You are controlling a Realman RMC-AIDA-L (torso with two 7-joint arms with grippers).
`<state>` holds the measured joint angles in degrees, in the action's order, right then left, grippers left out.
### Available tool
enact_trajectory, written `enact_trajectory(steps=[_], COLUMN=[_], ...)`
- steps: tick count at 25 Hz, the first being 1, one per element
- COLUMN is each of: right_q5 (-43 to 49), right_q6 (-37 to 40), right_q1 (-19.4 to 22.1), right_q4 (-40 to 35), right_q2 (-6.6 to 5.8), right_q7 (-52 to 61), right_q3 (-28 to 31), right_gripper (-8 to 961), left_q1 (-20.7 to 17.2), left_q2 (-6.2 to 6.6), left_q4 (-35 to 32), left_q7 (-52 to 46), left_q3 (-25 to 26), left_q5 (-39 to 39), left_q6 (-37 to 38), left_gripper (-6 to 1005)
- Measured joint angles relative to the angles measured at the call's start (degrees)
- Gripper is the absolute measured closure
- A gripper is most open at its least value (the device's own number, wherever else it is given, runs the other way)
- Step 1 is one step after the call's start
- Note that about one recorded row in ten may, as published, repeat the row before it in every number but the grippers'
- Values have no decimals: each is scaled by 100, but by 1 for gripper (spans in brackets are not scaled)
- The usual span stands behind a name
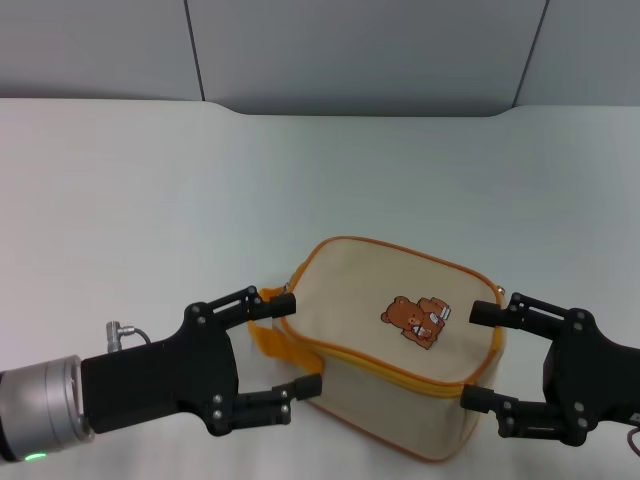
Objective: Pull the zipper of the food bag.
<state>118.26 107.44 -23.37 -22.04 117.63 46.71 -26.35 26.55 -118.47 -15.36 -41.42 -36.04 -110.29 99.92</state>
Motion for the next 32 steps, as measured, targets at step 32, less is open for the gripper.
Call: enact_trajectory(steps=[32], right_q5=[66], right_q6=[-381], right_q1=[-66], right_q4=[-24], right_q2=[64], right_q7=[0], right_q3=[-63], right_gripper=[129], left_q1=[-55], left_q2=[-23], left_q4=[-108], left_q7=[-4], left_q3=[-333], left_q5=[24], left_q6=[184], left_gripper=[170])
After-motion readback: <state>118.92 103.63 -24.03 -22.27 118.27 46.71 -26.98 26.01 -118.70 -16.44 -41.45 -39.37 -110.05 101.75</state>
